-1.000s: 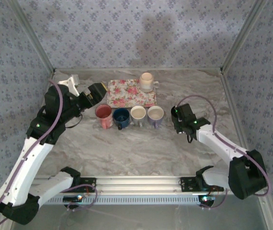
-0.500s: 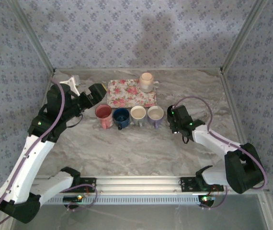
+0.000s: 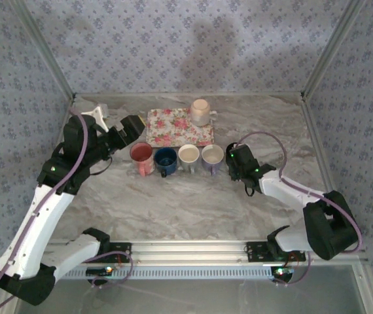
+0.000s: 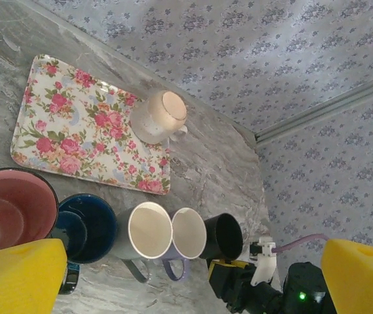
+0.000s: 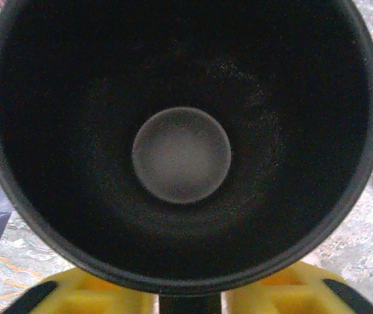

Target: Turn the mug right side up

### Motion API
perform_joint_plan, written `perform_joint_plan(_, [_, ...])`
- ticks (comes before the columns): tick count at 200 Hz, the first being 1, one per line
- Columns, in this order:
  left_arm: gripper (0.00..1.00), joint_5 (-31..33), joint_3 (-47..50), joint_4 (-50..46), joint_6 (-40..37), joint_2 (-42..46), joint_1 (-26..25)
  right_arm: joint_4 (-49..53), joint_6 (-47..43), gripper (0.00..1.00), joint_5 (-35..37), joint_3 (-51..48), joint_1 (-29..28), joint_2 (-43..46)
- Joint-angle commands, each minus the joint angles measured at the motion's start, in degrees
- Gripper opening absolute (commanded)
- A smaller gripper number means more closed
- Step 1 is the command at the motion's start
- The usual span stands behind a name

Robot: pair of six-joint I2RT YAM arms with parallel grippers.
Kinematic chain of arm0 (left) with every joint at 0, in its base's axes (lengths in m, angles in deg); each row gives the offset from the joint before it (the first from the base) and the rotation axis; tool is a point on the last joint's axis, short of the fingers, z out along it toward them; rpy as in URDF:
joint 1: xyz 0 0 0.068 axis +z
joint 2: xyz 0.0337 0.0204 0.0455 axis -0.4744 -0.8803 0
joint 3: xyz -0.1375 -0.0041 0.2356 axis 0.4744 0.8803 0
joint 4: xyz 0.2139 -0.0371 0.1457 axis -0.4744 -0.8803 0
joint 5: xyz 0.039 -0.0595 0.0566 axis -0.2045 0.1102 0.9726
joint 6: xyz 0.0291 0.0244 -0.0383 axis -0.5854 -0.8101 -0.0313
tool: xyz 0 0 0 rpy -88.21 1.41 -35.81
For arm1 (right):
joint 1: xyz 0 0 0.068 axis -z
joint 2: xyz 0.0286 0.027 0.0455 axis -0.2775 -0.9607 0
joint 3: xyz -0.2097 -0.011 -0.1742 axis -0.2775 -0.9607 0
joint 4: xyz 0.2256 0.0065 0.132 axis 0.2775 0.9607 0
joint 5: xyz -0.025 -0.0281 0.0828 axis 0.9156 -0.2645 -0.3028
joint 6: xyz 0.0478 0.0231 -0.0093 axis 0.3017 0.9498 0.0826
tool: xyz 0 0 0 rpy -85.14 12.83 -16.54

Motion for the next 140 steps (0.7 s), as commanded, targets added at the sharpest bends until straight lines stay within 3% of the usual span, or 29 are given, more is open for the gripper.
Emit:
perform_joint_plan(1, [0.99,-0.6,-0.2,-0.7,-0.8,1.6,0.5,2.1,1.0,0.39,1.5,0.6,-0.2,1.2])
perform_joint_plan(23, [1.0,-0.2,0.2,-1.6,-1.2,1.6,0.7,4.2,0.8,0.49,0.7,1.2,-0.2,3.4])
perform_joint_plan(42, [0.99,0.2,0.2,-2.2,-1.4,1.1,0.7,8.6,-0.3,0.63,-1.3,3.2,-0.2,5.9])
perform_joint_plan(76, [1.0,-0.7,0.4,-2.3,-1.1,-0.1,0.7,17.4,-2.3,0.68,-6.5,5.6,-0.4,14.7])
perform_joint_plan(107, [0.99,-0.5,0.5,-2.8,-1.2,-0.8,0.7,24.4,-2.7,0.72,-5.7,11.2,-1.3,21.2])
perform_joint_plan(122, [0.99,-1.4,-0.5,-3.8,-1.9,-1.7,0.7,23.7,-5.3,0.77,-8.1,15.2,-1.2,20.4])
perform_joint_plan(140, [0.99,-4.1,-2.9,-6.9,-3.1,-4.1,0.7,20.3,-8.4,0.79,-11.9,23.0,1.6,13.0])
